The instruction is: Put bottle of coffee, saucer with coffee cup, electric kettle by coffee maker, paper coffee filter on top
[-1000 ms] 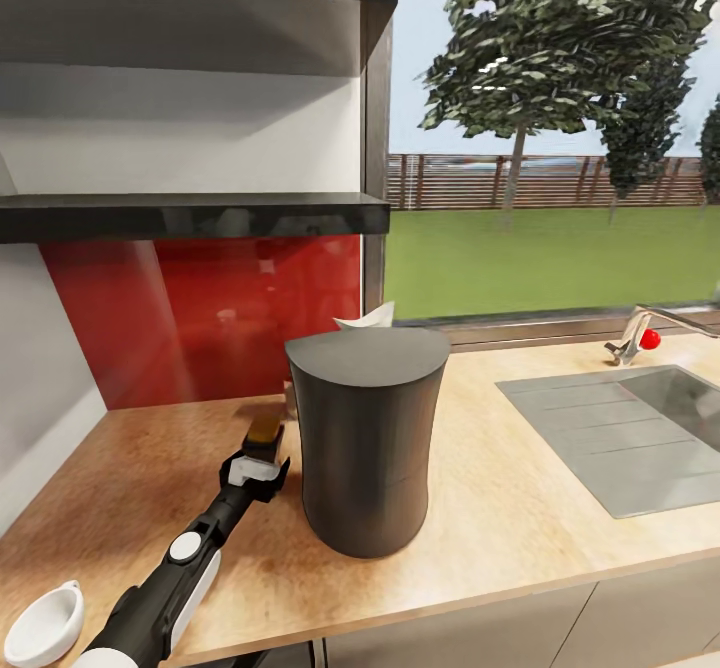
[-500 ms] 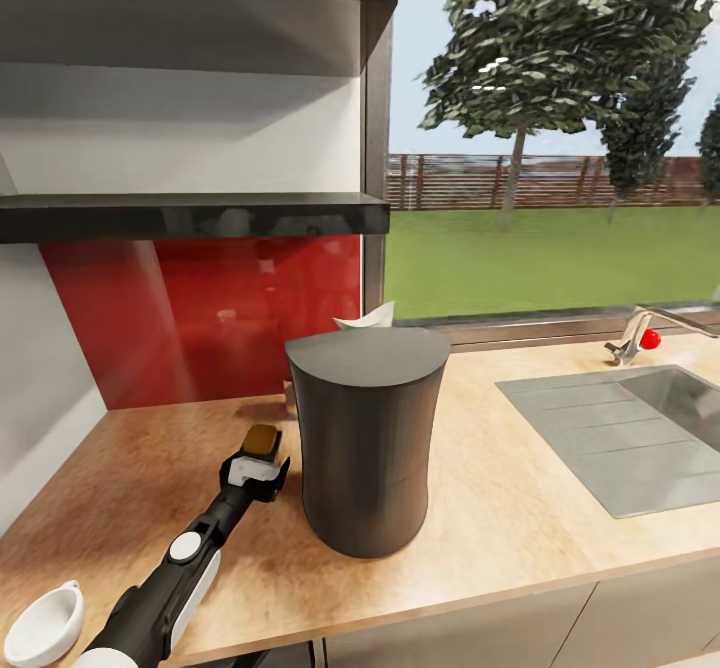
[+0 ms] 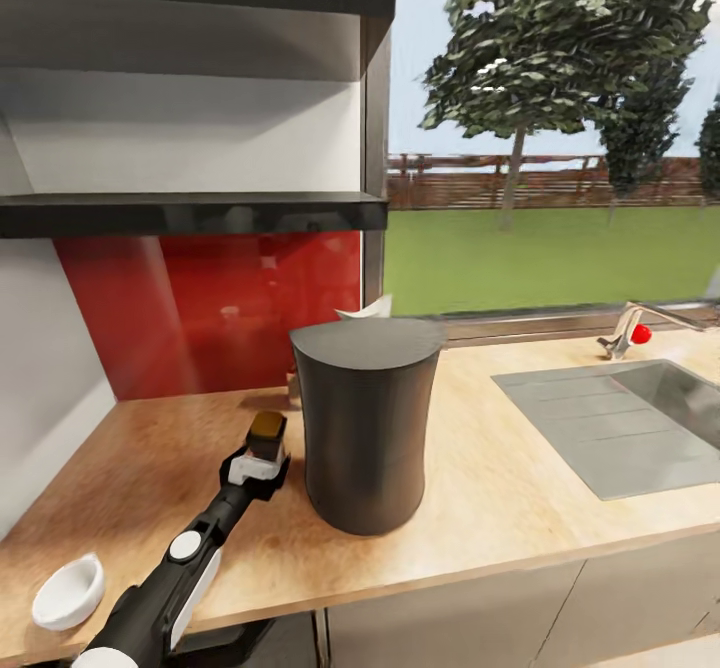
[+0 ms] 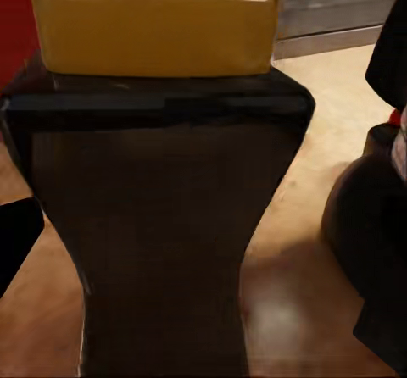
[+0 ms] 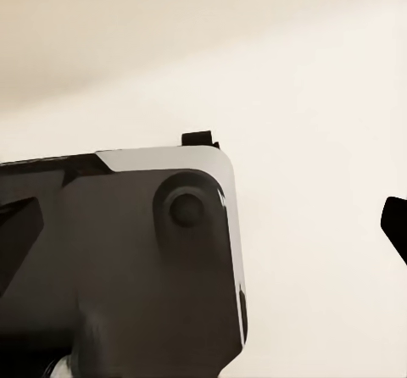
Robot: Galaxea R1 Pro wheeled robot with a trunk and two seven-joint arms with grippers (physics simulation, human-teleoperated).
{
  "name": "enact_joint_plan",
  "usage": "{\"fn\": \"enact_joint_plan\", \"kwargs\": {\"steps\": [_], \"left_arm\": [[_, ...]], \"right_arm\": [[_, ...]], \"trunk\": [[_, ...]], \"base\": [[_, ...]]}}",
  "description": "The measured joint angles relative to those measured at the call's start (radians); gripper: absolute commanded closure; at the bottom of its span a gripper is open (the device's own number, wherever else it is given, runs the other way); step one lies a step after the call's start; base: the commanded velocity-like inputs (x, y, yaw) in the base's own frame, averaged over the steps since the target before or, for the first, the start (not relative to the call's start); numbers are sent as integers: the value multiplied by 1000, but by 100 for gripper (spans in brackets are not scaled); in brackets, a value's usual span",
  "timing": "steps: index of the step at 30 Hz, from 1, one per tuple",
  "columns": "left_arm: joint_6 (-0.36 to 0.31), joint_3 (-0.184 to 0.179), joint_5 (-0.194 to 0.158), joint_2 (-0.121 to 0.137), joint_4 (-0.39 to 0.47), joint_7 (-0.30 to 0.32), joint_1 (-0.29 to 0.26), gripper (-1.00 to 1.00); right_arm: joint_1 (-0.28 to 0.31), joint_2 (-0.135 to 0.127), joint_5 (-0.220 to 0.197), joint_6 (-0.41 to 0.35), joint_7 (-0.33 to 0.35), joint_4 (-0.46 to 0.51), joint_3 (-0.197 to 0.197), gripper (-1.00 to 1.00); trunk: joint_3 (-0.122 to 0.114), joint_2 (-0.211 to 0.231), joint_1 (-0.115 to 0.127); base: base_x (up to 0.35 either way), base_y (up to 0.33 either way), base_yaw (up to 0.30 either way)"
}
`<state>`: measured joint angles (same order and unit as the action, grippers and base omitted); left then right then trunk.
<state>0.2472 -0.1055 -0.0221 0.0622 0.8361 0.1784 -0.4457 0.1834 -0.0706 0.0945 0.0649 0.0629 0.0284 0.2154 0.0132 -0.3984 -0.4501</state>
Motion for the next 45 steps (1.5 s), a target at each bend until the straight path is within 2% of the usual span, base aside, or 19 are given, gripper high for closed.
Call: {"fn": "enact_joint_plan", "kwargs": {"steps": [17, 21, 22, 26, 30, 35, 39, 41, 45], "left_arm": [[2, -1, 0, 1, 11, 1, 1, -100], [-7, -3, 0, 8, 110, 8, 3, -100], [-17, -2, 0, 12, 215, 10, 38, -100], [-19, -2, 2, 14, 295, 11, 96, -100], [-19, -4, 5, 15, 317, 12, 137, -100], [-11, -3, 1, 16, 321, 13, 207, -100], [3, -1, 2, 18, 372, 15, 322, -100], [37, -1, 3, 18, 445, 15, 417, -100], [62, -1, 3, 19, 488, 14, 490, -100]], "right_arm": [[0, 0, 0, 1, -1, 1, 0, -100], [0, 0, 0, 1, -1, 2, 0, -100], [0, 0, -2, 3, -3, 3, 1, -100], [0, 1, -4, 20, -2, 5, 3, -100], [0, 2, -4, 61, -3, 5, 4, -100], [0, 5, -4, 65, -3, 5, 4, -100], [0, 9, -4, 66, -3, 5, 2, -100], [0, 11, -4, 67, -2, 5, 1, -100], [0, 11, -4, 67, -2, 5, 1, -100]], "trunk": [[0, 0, 0], [0, 0, 0], [0, -1, 1], [0, 0, 1], [0, 0, 1], [0, 0, 1], [0, 0, 1], [0, 0, 1], [0, 0, 1]], "base": [[-328, 0, 0], [-103, 0, 0], [-9, 0, 0], [-3, 0, 0], [0, 0, 0], [0, 0, 0], [0, 0, 0], [0, 0, 0], [0, 0, 0]]}}
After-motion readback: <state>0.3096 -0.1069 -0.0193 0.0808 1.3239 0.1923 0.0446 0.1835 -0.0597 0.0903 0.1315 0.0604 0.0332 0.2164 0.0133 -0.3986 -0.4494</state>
